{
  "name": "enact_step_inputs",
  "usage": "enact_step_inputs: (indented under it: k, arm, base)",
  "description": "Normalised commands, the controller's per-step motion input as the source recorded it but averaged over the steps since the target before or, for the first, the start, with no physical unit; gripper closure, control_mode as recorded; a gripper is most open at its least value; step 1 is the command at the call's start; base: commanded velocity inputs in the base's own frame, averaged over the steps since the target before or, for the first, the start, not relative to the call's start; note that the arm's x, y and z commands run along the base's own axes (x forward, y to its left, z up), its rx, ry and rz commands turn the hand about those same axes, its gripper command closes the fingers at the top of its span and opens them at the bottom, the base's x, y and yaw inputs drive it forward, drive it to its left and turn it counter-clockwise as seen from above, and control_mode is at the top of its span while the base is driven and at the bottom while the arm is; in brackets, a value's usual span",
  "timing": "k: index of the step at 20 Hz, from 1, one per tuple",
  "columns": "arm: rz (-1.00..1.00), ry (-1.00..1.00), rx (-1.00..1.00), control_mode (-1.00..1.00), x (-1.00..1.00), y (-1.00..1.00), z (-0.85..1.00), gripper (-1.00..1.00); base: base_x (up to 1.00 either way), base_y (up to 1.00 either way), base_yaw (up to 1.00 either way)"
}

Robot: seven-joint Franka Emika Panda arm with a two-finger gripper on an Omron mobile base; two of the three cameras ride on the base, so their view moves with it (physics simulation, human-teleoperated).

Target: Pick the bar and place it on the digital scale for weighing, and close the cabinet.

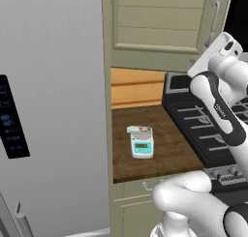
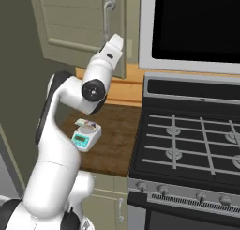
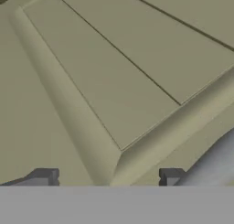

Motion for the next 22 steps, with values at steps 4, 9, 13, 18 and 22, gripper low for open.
enact_step_inputs:
  k: [4,9,13,18,22]
  arm:
    - [-0.19,-0.1,-0.06,-1.0,0.95,0.61,-0.17,-1.0]
    - [-0.13,-0.02,-0.01,-1.0,0.99,0.31,-0.08,-1.0]
    - [-0.07,0.0,0.0,-1.0,1.0,0.06,0.0,-1.0]
    - [-0.07,0.0,0.0,-1.0,1.0,0.1,0.0,-1.0]
    - [-0.07,0.0,0.0,-1.0,0.99,0.19,-0.09,-1.0]
  base:
    - [0.0,0.0,0.0]
    - [0.0,0.0,0.0]
    - [0.0,0.0,0.0]
    - [0.0,0.0,0.0]
    - [0.0,0.0,0.0]
